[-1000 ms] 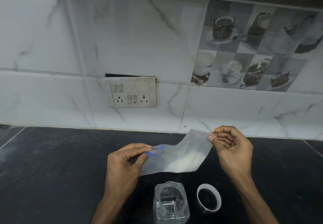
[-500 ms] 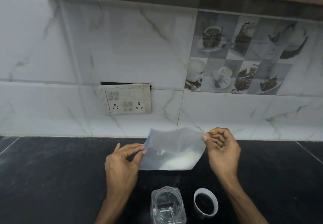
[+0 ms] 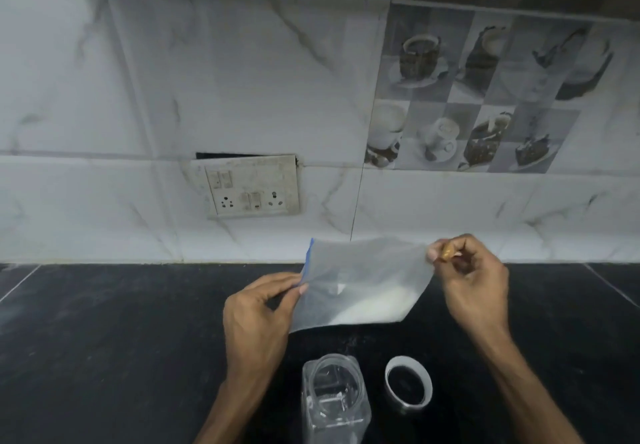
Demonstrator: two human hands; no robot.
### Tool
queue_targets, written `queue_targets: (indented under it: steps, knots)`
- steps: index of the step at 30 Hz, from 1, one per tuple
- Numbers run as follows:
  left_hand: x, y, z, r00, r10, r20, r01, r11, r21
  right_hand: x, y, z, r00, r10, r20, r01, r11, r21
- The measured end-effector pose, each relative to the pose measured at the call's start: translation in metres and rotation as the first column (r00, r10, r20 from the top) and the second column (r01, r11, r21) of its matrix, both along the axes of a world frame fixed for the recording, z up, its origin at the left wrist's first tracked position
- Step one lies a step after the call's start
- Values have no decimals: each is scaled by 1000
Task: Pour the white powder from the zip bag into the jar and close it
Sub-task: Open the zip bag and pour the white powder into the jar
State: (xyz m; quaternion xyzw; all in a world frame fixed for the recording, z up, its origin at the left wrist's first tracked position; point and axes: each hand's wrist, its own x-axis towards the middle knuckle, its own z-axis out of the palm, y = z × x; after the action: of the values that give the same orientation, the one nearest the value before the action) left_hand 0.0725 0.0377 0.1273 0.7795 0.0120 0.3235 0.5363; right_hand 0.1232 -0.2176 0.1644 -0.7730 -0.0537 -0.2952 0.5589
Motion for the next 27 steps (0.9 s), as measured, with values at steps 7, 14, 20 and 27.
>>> queue_targets:
  steps: [7, 14, 20, 27]
  knots:
    - [-13, -18, 7, 992, -122, -13, 122, 992, 7, -32, -25, 9, 995, -99, 32, 103, 983, -152]
    - [-33, -39, 4, 971, -239, 2, 239, 971, 19, -61, -46, 16, 987, -156, 40, 160, 977, -143]
    - [-44, -46, -13, 954, -298, -22, 298, 954, 16, -82, -56, 13, 988, -150, 41, 155, 971, -184]
    - [-48, -35, -40, 965, -251, -68, 252, 968, 0, -89, -46, 9, 996, -64, 59, 76, 971, -227]
